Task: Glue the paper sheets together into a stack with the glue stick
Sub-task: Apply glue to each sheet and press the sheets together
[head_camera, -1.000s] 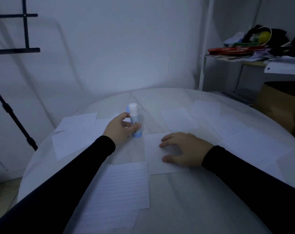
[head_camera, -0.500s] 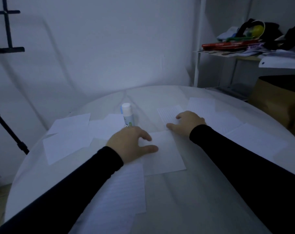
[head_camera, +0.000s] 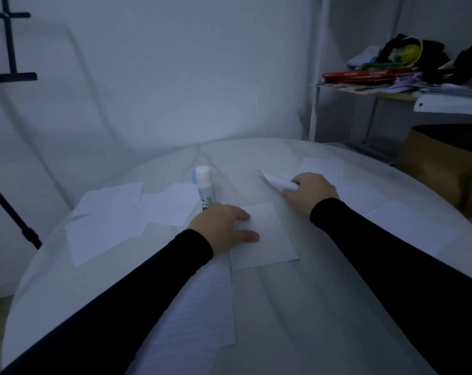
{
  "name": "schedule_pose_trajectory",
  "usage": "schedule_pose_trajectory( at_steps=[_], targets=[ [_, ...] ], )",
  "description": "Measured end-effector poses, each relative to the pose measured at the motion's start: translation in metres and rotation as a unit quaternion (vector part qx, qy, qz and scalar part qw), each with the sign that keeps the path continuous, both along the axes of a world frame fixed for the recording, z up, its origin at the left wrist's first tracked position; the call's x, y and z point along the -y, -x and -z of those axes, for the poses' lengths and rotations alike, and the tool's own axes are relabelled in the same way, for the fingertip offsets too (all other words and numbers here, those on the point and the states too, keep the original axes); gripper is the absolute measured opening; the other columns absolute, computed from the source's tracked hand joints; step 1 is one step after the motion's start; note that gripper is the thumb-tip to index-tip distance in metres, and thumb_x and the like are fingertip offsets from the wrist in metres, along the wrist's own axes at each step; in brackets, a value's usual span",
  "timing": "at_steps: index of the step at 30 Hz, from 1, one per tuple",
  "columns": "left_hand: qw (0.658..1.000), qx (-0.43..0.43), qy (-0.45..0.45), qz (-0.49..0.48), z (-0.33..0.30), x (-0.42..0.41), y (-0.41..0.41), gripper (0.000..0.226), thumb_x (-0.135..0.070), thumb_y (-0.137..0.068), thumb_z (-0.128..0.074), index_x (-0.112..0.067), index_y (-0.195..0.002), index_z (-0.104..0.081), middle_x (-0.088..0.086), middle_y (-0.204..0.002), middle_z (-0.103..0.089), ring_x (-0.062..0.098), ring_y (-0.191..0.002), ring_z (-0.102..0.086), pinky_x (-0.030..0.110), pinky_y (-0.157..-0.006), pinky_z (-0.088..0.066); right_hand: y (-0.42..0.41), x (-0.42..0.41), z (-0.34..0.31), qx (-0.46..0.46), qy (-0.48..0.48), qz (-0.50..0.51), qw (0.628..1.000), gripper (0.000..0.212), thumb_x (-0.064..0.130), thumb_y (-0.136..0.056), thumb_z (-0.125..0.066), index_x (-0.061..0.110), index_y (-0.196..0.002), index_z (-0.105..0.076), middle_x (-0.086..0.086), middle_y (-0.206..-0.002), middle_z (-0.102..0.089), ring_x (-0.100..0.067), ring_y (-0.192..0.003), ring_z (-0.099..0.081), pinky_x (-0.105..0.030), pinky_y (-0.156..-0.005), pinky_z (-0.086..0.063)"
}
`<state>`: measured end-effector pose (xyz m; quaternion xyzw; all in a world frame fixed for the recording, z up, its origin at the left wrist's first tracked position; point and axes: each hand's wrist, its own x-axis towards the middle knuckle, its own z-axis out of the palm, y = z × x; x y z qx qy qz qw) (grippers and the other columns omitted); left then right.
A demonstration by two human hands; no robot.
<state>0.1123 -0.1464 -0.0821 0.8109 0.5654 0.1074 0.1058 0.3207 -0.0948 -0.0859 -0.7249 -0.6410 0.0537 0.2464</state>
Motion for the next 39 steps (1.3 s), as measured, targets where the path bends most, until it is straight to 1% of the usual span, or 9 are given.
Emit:
schedule_pose_trajectory(
  at_steps=[5,10,13,15,18,22,26,32,39],
  targets=[
    [0.960,0.272,0.009,-0.064,-0.013,0.005,-0.011,0.043,-0.054,-0.090,-0.052,-0.020,-0.110,-0.067,-0.011,-0.100,-0.068,0.007,-0.083,-0.056,0.018,-0.074,-0.040,0.018,0.037,-0.018,-0.042,-0.147,-0.059,0.986,0.023,0.038,-0.084,-0.059,0.016,-0.088,-0.065,0.000,-0.083,-0.064,-0.022,-0.078,-0.059,-0.032,-0.072,-0.048],
    [0.884,0.451,0.051,-0.111,-0.020,0.010,-0.010,0.030,-0.045,-0.088,-0.061,-0.016,-0.088,-0.069,-0.004,-0.085,-0.072,0.013,-0.063,-0.057,0.026,-0.061,-0.042,0.040,0.067,-0.015,0.003,-0.110,-0.140,0.984,0.032,0.043,-0.083,-0.061,0.021,-0.105,-0.065,-0.001,-0.103,-0.066,-0.021,-0.093,-0.060,-0.037,-0.085,-0.047],
    [0.882,0.452,0.045,-0.127,-0.016,0.010,-0.004,0.024,-0.024,-0.087,-0.066,-0.015,-0.066,-0.059,-0.003,-0.059,-0.062,0.014,-0.057,-0.056,0.026,-0.057,-0.039,0.040,0.073,-0.013,0.019,-0.033,-0.173,0.984,0.063,0.061,-0.073,-0.066,0.026,-0.124,-0.057,0.005,-0.127,-0.056,-0.016,-0.116,-0.053,-0.040,-0.100,-0.039],
    [0.876,0.462,0.074,-0.117,-0.014,0.011,0.001,0.026,-0.019,-0.089,-0.064,-0.013,-0.066,-0.054,-0.003,-0.057,-0.055,0.013,-0.056,-0.054,0.024,-0.052,-0.038,0.035,0.075,-0.018,-0.036,0.006,-0.182,0.983,0.075,0.069,-0.070,-0.062,0.028,-0.132,-0.050,0.007,-0.136,-0.050,-0.014,-0.123,-0.048,-0.040,-0.105,-0.037],
    [0.869,0.472,0.128,-0.077,-0.013,0.016,0.008,0.014,-0.019,-0.092,-0.061,-0.009,-0.083,-0.058,0.000,-0.068,-0.053,0.010,-0.058,-0.051,0.019,-0.050,-0.037,0.027,0.074,-0.026,-0.198,0.028,-0.153,0.968,0.065,0.063,-0.085,-0.049,0.024,-0.137,-0.045,-0.002,-0.138,-0.050,-0.018,-0.123,-0.049,-0.030,-0.102,-0.037],
    [0.840,0.504,0.198,-0.036,-0.010,0.020,0.012,0.014,-0.018,-0.095,-0.056,-0.011,-0.104,-0.065,-0.004,-0.073,-0.059,0.006,-0.056,-0.050,0.016,-0.049,-0.036,0.022,0.069,-0.029,-0.234,0.080,-0.113,0.962,0.058,0.051,-0.089,-0.052,0.017,-0.135,-0.047,-0.003,-0.136,-0.051,-0.020,-0.117,-0.054,-0.025,-0.092,-0.039],
    [0.851,0.473,0.220,-0.064,-0.010,0.020,0.015,0.010,-0.019,-0.094,-0.058,-0.014,-0.093,-0.068,-0.004,-0.072,-0.060,0.007,-0.053,-0.048,0.017,-0.044,-0.035,0.022,0.070,-0.031,-0.294,0.087,-0.106,0.946,0.038,0.029,-0.085,-0.065,0.011,-0.118,-0.061,-0.002,-0.111,-0.062,-0.015,-0.093,-0.059,-0.023,-0.077,-0.043],
    [0.898,0.373,0.173,-0.155,-0.014,0.023,0.019,0.013,-0.018,-0.081,-0.074,-0.016,-0.089,-0.063,0.001,-0.065,-0.066,0.011,-0.049,-0.048,0.023,-0.050,-0.041,0.017,0.070,-0.024,-0.258,0.087,-0.074,0.959,0.018,0.022,-0.084,-0.068,0.010,-0.097,-0.068,0.000,-0.092,-0.061,-0.012,-0.086,-0.055,-0.020,-0.077,-0.038],
    [0.940,0.281,0.114,-0.157,-0.016,0.026,0.019,0.051,-0.023,-0.075,-0.080,-0.019,-0.116,-0.049,-0.003,-0.071,-0.066,0.007,-0.047,-0.051,0.010,-0.038,-0.035,0.017,0.063,-0.014,-0.189,0.115,-0.071,0.973,0.017,0.026,-0.083,-0.069,0.011,-0.089,-0.072,-0.003,-0.099,-0.070,-0.015,-0.090,-0.060,-0.022,-0.077,-0.042]
  ],
)
